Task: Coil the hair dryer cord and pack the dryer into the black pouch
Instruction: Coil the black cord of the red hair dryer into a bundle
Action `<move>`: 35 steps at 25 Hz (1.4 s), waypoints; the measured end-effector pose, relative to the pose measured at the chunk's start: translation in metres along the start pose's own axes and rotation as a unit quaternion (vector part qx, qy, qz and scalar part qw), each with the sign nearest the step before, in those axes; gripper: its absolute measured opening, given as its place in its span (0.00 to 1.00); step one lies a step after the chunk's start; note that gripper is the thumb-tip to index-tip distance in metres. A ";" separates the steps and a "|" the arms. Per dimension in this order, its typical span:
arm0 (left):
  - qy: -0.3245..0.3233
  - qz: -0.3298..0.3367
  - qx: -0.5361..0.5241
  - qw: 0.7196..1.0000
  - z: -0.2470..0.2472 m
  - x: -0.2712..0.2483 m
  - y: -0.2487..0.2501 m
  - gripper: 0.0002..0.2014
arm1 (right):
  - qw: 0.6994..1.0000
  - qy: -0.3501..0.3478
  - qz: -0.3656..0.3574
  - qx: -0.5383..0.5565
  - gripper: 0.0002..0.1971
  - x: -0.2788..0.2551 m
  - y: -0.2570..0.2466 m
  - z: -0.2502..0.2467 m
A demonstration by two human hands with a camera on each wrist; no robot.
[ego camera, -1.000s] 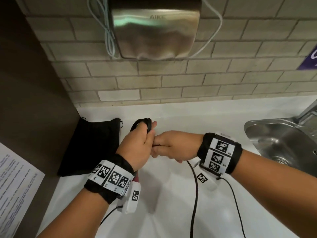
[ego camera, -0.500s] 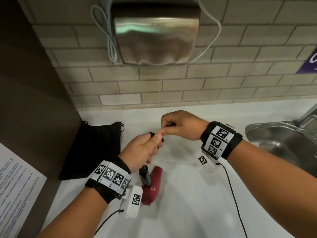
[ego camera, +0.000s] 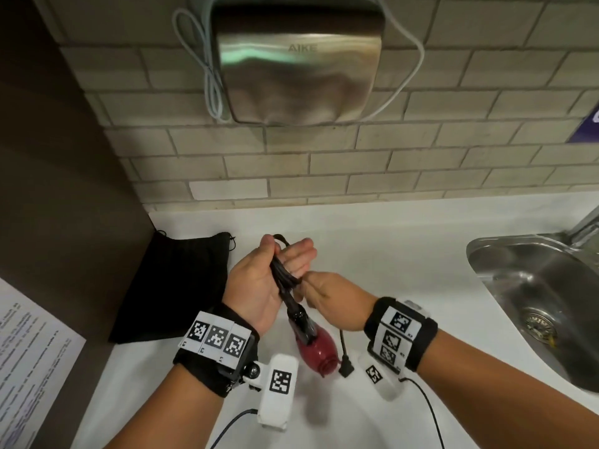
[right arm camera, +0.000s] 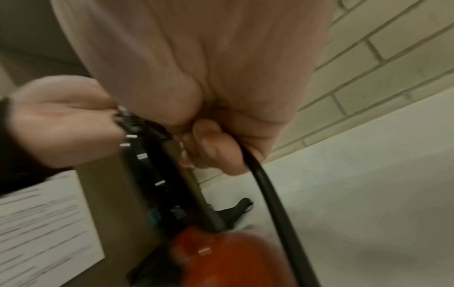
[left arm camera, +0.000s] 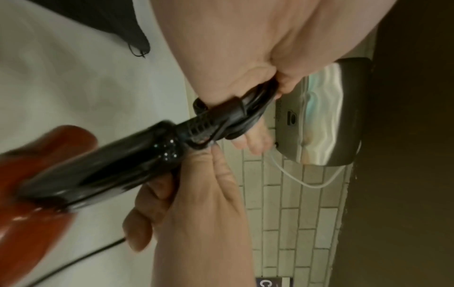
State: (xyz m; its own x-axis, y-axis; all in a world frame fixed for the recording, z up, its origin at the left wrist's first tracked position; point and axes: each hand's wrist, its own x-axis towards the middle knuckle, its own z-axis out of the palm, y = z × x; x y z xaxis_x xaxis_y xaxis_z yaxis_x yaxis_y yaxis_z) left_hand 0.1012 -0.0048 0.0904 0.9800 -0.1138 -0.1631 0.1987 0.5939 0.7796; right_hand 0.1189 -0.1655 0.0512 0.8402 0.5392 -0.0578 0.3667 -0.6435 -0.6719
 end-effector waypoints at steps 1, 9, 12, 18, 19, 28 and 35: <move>0.003 0.014 0.021 1.000 -0.001 0.001 0.000 0.16 | 1.000 -0.008 -0.008 -0.023 0.14 -0.005 -0.009 0.003; -0.027 0.091 0.483 0.870 -0.036 0.010 -0.009 0.20 | 0.979 -0.091 -0.037 -0.179 0.11 -0.024 -0.033 -0.016; -0.073 0.110 0.604 0.786 -0.036 0.005 -0.007 0.12 | 0.982 -0.102 -0.065 -0.145 0.13 -0.023 -0.045 -0.036; -0.120 0.033 0.500 0.857 -0.028 -0.012 0.006 0.20 | 0.986 -0.071 -0.093 -0.117 0.09 -0.021 -0.046 -0.063; -0.136 0.034 0.521 0.842 -0.026 -0.015 0.006 0.16 | 0.987 -0.062 -0.090 -0.117 0.08 -0.022 -0.044 -0.066; -0.197 -0.033 0.478 0.856 -0.006 -0.021 0.006 0.04 | 0.992 -0.084 -0.077 -0.053 0.22 -0.042 -0.045 -0.075; -0.177 -0.116 0.328 0.921 -0.012 -0.016 0.023 0.09 | 0.996 -0.092 -0.016 -0.008 0.31 -0.041 -0.038 -0.065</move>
State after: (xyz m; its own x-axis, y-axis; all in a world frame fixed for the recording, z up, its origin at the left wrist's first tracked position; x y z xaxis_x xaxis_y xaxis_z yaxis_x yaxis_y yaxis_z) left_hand 0.0897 0.0202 0.1040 0.8286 -0.4984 -0.2550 0.2522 -0.0745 0.9648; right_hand 0.0966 -0.1990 0.1272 0.7405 0.6497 -0.1720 0.3997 -0.6315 -0.6644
